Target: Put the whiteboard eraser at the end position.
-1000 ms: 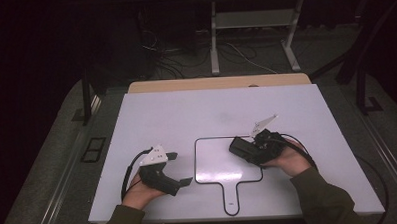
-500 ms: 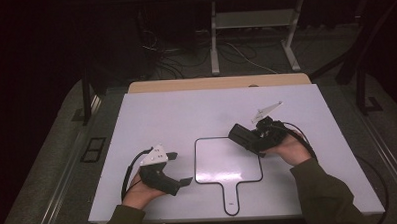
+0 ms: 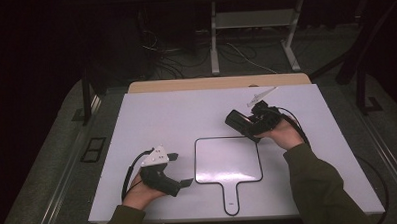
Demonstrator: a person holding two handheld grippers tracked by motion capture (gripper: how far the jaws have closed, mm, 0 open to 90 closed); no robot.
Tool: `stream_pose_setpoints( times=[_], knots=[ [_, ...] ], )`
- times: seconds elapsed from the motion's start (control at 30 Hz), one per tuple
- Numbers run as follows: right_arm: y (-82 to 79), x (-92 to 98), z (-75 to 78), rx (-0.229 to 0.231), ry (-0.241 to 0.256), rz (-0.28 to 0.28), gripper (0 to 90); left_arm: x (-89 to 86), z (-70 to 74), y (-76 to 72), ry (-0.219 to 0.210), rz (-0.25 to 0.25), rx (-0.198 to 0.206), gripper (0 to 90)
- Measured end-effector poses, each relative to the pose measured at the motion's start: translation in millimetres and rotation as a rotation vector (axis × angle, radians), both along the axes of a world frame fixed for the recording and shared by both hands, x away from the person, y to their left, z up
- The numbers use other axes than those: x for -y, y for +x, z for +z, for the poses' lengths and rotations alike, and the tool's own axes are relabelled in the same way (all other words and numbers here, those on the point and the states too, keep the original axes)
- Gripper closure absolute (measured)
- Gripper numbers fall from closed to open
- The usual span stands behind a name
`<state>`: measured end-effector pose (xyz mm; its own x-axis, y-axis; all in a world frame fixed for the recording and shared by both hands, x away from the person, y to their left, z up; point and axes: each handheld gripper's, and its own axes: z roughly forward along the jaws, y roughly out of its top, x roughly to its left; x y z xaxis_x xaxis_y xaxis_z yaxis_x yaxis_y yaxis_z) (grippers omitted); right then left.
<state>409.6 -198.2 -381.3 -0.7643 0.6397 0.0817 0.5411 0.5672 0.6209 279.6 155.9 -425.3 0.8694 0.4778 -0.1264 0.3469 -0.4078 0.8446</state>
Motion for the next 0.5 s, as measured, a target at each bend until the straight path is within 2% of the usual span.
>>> stream_pose_setpoints(
  times=[0.2, 0.5],
  knots=[
    [19.0, -6.0, -0.9, -0.005, -0.003, -0.024, 38.8, 1.3, -0.5, 0.0, 0.002, -0.008, -0.001, 0.0],
    [49.4, -24.6, -11.4, -0.009, 0.002, -0.035, 38.7, 1.9, -0.8, 0.2, 0.005, -0.010, 0.006, 0.0]
  ],
)
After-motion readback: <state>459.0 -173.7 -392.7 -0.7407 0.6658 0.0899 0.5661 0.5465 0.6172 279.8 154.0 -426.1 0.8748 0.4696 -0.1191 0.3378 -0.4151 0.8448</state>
